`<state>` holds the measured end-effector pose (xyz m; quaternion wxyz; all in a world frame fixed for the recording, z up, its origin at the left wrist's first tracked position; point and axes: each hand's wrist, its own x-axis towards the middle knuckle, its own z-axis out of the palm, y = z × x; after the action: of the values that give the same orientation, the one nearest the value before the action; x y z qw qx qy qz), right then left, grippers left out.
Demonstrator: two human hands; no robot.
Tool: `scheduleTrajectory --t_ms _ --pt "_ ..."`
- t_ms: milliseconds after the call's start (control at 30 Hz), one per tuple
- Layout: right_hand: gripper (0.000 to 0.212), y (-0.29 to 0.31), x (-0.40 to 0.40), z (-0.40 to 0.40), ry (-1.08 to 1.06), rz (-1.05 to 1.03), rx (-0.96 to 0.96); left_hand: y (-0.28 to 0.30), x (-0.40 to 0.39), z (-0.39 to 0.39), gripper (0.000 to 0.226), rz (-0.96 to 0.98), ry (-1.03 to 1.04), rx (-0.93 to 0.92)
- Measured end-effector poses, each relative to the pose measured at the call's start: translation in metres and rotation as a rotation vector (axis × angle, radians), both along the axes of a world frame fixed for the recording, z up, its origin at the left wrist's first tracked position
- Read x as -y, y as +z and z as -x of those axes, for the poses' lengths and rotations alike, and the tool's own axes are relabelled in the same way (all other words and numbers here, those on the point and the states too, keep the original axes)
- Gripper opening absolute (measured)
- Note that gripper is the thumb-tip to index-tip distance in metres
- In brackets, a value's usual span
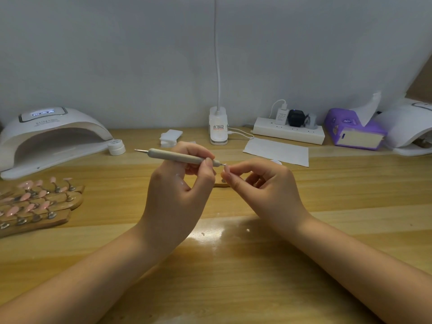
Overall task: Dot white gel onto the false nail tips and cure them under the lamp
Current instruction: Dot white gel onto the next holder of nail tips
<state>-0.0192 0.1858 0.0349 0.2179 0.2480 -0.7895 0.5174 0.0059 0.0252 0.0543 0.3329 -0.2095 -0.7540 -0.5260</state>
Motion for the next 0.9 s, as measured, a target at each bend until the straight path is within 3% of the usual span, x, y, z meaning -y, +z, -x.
scheduleTrajectory --t_ms 500,900 --pt "0.009 -0.0007 0.0003 0.0009 -0.004 0.005 0.006 0.0006 0.0005 -0.0017 0.004 0.005 0.014 0.006" --pt "0.014 -0.0016 0.0004 0.0007 -0.016 0.029 0.053 0.0063 -0.0005 -0.0025 0.009 -0.118 -0.002 0.047"
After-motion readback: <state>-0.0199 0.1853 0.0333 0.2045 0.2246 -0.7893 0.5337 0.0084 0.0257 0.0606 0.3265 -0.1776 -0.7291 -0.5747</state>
